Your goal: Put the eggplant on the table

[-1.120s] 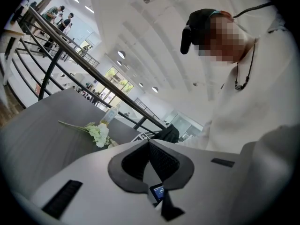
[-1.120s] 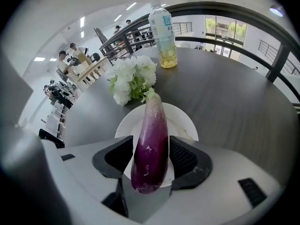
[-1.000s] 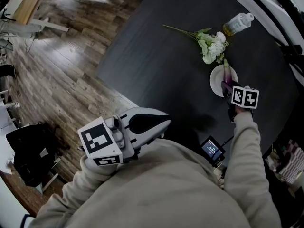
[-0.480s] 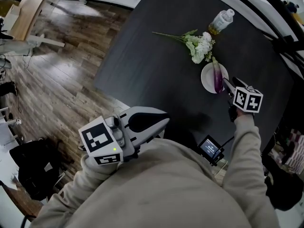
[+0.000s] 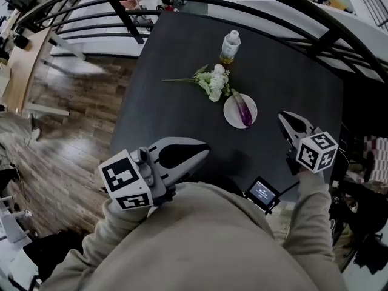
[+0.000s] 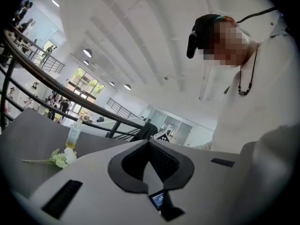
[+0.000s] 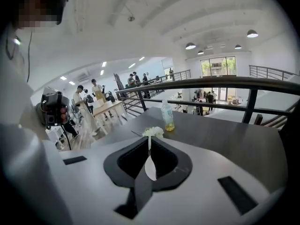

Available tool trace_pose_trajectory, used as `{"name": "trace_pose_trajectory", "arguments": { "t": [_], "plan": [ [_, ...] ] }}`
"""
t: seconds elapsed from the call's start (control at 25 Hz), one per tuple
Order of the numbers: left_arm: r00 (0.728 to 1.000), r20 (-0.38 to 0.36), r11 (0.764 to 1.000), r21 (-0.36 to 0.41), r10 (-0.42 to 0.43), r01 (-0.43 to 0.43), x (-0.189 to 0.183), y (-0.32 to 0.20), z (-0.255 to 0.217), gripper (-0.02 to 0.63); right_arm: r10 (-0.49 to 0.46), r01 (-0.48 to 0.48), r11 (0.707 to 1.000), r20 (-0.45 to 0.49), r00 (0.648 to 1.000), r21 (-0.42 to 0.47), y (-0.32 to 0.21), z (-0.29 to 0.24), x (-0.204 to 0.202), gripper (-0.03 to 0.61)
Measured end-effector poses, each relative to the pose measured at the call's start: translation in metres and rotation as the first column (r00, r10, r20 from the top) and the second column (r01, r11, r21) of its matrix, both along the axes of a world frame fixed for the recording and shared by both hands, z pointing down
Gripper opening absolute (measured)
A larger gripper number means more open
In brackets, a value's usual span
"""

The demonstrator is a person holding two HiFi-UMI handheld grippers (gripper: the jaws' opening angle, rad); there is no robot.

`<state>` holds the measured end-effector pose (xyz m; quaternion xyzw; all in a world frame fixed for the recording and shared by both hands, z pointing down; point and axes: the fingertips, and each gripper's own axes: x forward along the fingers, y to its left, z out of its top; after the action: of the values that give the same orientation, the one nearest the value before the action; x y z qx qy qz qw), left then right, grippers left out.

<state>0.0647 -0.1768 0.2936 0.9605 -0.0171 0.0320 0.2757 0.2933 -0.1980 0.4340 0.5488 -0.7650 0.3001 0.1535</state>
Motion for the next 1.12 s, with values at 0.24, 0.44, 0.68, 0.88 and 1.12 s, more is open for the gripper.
{"name": "trace_pose_trajectory", "arguments": {
  "t": [0.24,0.44,0.68,0.88,1.12],
  "plan": [
    [0.991,-0.022,0.989,0.077,0.130,-0.128,0.029,0.005,-0.019,0.006,0.043,-0.061,0.986,0.111,0.993,0.158,0.032,-0.063,0.002,0.015],
    [0.974,-0.029,0.967,0.132,0.225,-0.219,0.054,0.008,-0.032,0.006,0.018,-0.038,0.963,0.075,0.997,0.268,0.058,-0.110,-0.020,0.015],
    [0.946,-0.052,0.938,0.155,0.321,-0.310,0.077,0.021,-0.037,0.006,0.053,-0.104,0.896,0.128,0.990,0.433,0.085,-0.170,-0.033,0.014],
    [0.926,-0.051,0.918,0.159,0.374,-0.362,0.088,0.031,-0.038,0.006,0.076,-0.118,0.867,0.105,0.992,0.485,0.094,-0.201,-0.025,0.014],
    [0.920,-0.049,0.912,0.164,0.388,-0.376,0.090,0.035,-0.042,0.006,0.090,-0.125,0.862,0.094,0.991,0.491,0.101,-0.208,-0.024,0.014]
  ]
}}
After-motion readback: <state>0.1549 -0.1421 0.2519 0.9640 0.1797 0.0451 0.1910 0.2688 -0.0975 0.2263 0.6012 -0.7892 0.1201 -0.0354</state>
